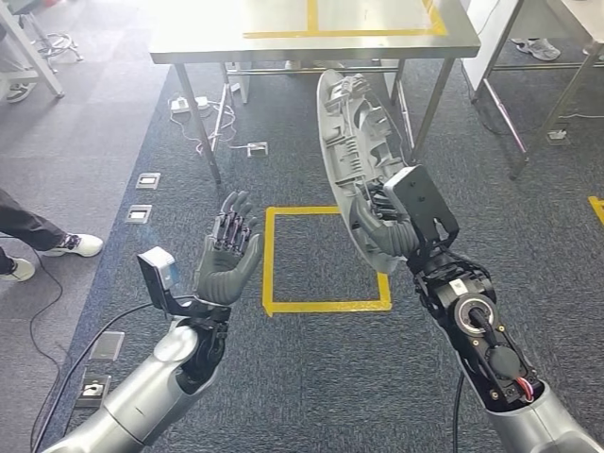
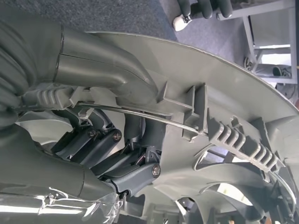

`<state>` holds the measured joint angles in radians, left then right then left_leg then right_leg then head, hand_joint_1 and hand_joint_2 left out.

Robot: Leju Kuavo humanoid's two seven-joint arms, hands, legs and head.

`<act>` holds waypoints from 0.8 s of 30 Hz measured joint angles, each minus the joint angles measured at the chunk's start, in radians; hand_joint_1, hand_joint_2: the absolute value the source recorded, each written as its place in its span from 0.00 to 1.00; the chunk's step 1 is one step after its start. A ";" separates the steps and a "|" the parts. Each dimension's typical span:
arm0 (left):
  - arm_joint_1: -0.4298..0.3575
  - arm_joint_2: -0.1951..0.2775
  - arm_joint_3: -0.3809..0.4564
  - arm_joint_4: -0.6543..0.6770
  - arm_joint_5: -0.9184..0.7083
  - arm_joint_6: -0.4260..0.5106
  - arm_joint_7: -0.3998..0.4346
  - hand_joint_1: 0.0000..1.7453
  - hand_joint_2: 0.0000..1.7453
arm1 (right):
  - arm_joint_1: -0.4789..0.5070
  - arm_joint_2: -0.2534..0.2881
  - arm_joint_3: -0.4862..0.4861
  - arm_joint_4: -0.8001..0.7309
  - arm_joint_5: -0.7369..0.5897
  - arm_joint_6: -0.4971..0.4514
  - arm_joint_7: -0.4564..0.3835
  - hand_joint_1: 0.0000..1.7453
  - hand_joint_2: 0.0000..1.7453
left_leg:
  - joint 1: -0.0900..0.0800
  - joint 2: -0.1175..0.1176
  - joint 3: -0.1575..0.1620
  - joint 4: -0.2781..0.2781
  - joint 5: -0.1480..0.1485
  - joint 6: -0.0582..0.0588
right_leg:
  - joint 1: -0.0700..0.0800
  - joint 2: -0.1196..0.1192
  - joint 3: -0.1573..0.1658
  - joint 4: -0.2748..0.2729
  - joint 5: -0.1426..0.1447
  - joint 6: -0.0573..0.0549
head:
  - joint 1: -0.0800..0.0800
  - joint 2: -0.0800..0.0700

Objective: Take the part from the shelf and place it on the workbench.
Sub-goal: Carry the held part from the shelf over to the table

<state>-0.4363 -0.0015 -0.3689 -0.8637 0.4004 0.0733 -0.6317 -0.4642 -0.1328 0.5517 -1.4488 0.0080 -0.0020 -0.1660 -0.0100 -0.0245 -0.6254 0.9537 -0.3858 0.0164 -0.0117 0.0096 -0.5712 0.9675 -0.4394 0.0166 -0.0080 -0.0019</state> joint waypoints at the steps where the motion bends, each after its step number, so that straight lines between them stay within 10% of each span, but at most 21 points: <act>1: 0.000 0.000 0.000 0.000 0.000 0.000 0.000 0.00 1.00 | 0.000 0.000 0.000 0.000 0.000 -0.002 0.001 1.00 1.00 | 0.000 0.000 0.000 0.000 0.000 0.000 | 0.000 0.000 0.000 -0.001 0.000 0.000 | 0.000 0.000; 24: 0.000 0.005 -0.016 0.000 -0.002 -0.003 0.022 0.00 1.00 | -0.005 0.000 -0.002 0.000 -0.003 -0.007 0.012 1.00 1.00 | -0.001 -0.001 0.000 0.001 0.000 0.000 | -0.001 0.000 0.002 -0.001 0.000 0.000 | 0.001 0.000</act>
<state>-0.4359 0.0036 -0.3844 -0.8640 0.3988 0.0707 -0.6094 -0.4691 -0.1328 0.5502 -1.4488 0.0050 -0.0088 -0.1541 -0.0108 -0.0250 -0.6254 0.9545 -0.3860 0.0165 -0.0126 0.0091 -0.5691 0.9661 -0.4392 0.0168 -0.0071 -0.0019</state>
